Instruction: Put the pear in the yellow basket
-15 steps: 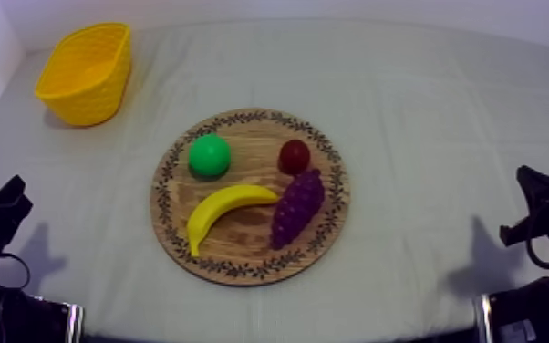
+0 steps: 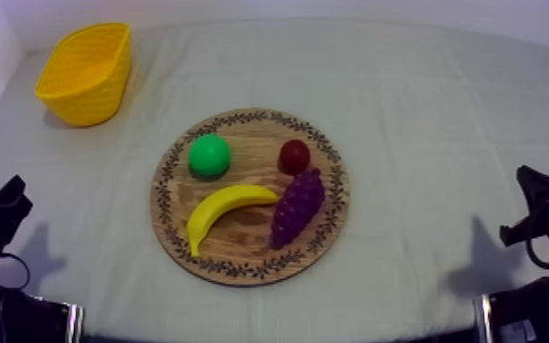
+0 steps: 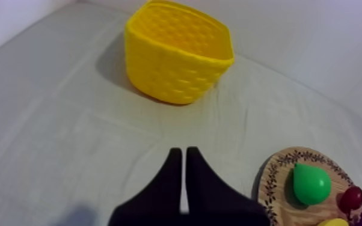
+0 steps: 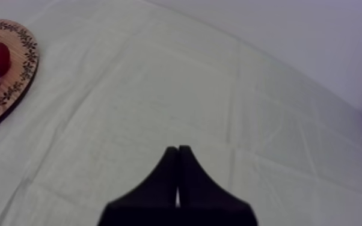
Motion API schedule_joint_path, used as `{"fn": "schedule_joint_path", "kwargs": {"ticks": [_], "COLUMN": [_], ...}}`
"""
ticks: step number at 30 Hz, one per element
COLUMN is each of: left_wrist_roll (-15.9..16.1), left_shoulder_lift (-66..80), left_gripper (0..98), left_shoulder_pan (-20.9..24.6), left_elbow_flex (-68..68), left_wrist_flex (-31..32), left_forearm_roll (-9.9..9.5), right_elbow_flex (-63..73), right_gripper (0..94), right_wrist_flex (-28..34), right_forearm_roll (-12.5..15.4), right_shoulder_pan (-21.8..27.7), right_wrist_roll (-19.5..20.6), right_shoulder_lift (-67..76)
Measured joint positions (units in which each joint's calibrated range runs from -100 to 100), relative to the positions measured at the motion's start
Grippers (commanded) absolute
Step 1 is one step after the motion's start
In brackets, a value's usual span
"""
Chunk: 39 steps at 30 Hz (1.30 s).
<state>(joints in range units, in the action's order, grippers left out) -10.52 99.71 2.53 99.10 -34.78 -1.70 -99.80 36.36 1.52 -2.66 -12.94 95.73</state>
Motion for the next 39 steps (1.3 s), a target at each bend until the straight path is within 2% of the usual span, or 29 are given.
{"fn": "schedule_joint_path", "kwargs": {"ticks": [5, 10, 17, 23, 26, 30, 34, 39], "left_wrist_roll": [0.0, 1.3, 3.6, 2.3, 2.3, 4.7, 8.0, 10.5], "left_shoulder_lift": [0.0, 0.0, 0.2, 0.1, -1.7, -5.4, -9.9, -17.4], "left_gripper": [0.0, 0.0, 0.0, 0.0, 0.0, 0.0, 0.0, 0.0], "left_shoulder_pan": [0.0, -1.0, -4.9, -9.1, -11.6, -13.7, -14.2, -14.2], "left_elbow_flex": [0.0, 0.0, 0.0, 0.0, -0.5, -1.9, -3.4, -5.7], "left_wrist_flex": [0.0, 0.0, 0.0, 1.6, 1.9, 2.1, 2.6, 2.6], "left_forearm_roll": [0.0, 0.0, 0.0, 0.38, 1.7, 4.74, 8.4, 10.89], "right_elbow_flex": [0.0, 0.0, 0.0, 0.0, 0.0, 0.0, 0.0, 0.0], "right_gripper": [0.4, 0.4, 0.4, 0.4, 0.4, 0.4, 0.4, 0.4], "right_wrist_flex": [0.0, 0.0, 0.0, 0.0, 0.0, 0.0, 0.0, 0.0], "right_forearm_roll": [0.0, 0.0, 0.0, 0.0, 0.0, -0.1, -0.1, -0.1], "right_shoulder_pan": [0.0, 0.0, 0.0, 0.0, 0.0, 0.0, 0.0, 0.0], "right_wrist_roll": [0.0, 0.0, 0.0, 0.0, 0.0, 0.0, 0.0, 0.0], "right_shoulder_lift": [0.0, 0.0, 0.0, 0.0, 0.0, 0.0, 0.0, 0.0]}}
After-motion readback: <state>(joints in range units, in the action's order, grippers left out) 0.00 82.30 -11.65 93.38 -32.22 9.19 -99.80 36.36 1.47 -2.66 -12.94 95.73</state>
